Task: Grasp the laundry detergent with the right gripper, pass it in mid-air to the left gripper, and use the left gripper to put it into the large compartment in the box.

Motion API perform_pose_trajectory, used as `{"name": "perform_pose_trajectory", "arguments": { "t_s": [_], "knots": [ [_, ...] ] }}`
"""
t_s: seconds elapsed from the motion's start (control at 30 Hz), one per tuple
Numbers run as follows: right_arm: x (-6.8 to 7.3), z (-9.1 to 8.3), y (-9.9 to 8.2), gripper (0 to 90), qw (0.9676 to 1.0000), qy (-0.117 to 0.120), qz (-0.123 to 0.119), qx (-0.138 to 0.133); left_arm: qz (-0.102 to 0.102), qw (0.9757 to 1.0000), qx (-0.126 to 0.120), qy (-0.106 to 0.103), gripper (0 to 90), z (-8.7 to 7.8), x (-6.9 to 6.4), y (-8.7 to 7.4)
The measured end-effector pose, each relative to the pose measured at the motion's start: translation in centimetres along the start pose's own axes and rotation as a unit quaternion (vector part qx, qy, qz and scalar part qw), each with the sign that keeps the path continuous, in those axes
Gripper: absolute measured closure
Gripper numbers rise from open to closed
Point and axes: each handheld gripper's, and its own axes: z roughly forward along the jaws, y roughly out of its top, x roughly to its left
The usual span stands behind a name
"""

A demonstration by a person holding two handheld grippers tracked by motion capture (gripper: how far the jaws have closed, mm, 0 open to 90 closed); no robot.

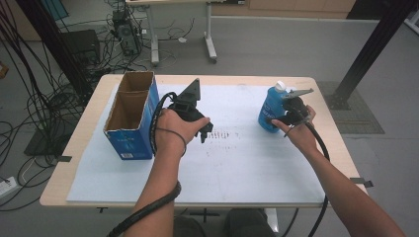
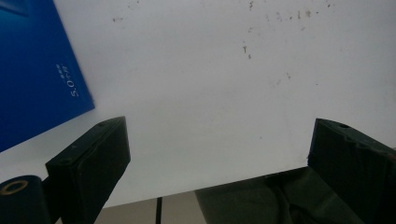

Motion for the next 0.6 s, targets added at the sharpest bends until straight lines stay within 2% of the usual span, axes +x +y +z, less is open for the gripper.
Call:
{"name": "perform_pose_trajectory", "arguments": {
  "t_s": [0.6],
  "knots": [
    [-0.57,0.86,0.3,2.9,0.9998,0.012,-0.011,-0.008,0.008,1.0,-0.003,-0.001,6.0,-0.18,-0.3,0.32]
  ]
}}
